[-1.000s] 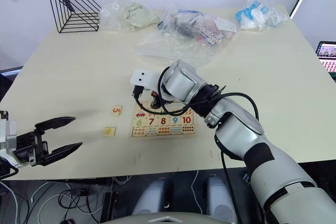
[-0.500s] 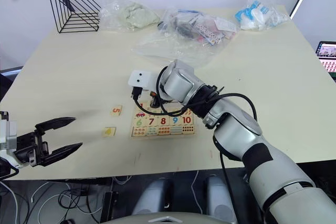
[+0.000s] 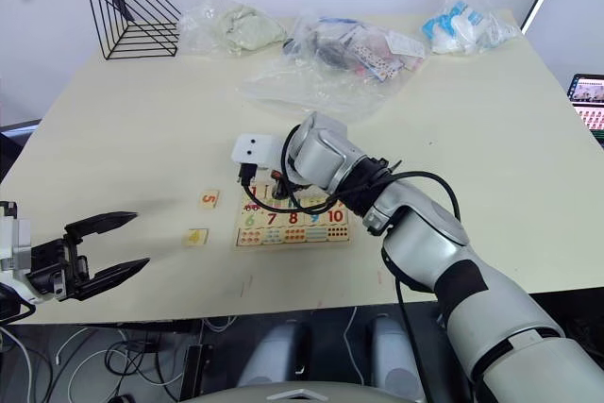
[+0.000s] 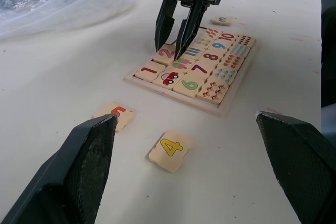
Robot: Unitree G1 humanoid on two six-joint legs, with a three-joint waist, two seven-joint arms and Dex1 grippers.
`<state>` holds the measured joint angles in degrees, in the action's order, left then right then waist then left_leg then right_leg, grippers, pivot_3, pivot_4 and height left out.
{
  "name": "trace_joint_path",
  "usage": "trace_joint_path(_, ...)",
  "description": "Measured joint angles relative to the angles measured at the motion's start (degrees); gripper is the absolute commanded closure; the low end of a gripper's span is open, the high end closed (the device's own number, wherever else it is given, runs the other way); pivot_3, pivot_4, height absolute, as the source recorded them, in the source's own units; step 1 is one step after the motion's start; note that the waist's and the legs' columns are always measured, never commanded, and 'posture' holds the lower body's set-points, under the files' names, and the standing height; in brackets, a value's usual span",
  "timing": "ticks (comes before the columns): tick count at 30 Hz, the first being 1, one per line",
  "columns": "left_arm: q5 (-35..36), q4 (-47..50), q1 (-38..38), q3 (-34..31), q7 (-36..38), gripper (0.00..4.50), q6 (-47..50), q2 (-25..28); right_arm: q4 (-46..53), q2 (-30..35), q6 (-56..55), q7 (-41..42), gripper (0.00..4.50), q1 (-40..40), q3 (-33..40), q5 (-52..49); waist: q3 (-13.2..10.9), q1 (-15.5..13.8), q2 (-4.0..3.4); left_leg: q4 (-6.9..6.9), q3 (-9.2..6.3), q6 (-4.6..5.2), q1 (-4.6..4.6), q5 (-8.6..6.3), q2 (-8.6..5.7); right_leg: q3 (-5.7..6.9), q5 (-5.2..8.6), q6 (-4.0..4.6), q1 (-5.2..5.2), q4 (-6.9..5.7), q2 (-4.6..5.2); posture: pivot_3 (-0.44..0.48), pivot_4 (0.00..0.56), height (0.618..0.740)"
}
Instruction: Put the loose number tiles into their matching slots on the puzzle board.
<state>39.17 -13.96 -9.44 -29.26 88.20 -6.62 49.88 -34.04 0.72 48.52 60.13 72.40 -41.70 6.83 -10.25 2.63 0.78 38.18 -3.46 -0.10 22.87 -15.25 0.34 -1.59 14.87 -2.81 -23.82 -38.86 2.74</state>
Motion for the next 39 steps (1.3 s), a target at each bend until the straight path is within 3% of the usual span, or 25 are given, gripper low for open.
trace_joint_path(19,0.0,1.4,-0.2,0.0,-0.9,0.00,0.1,-0.1,-1.0,-0.6,-1.7,-0.1,3.56,0.0,0.3,1.1,0.0,0.0,0.00,-0.01,-0.01,0.00,0.00,0.00,0.00,0.00,0.00,0.01,0.00,0.00,0.00,0.000,0.150,0.740)
trace_joint_path(20,0.0,1.6,-0.2,0.0,-0.9,0.00,0.1,-0.1,-1.0,-0.6,-1.8,0.1,2.49,0.0,0.3,1.2,0.0,0.0,-0.01,-0.01,-0.01,0.00,0.00,0.00,0.00,0.01,0.00,0.01,0.00,0.00,0.00,0.000,0.150,0.740)
trace_joint_path(24,0.0,1.8,-0.4,0.0,-1.0,0.00,0.1,-0.1,-0.7,-0.4,-2.1,0.7,0.75,-0.3,0.3,1.6,0.0,0.0,0.00,-0.01,-0.01,0.00,0.00,0.00,0.00,0.00,0.00,0.01,0.00,0.01,0.00,0.000,0.150,0.740)
trace_joint_path(39,-0.2,1.8,0.1,0.0,-1.0,0.00,0.1,-0.2,-1.1,1.7,-3.0,2.2,0.75,-0.5,3.4,1.1,0.0,0.0,-0.01,-0.01,0.00,0.00,0.00,0.00,0.00,0.01,-0.01,0.01,0.00,0.02,0.01,0.000,0.150,0.740)
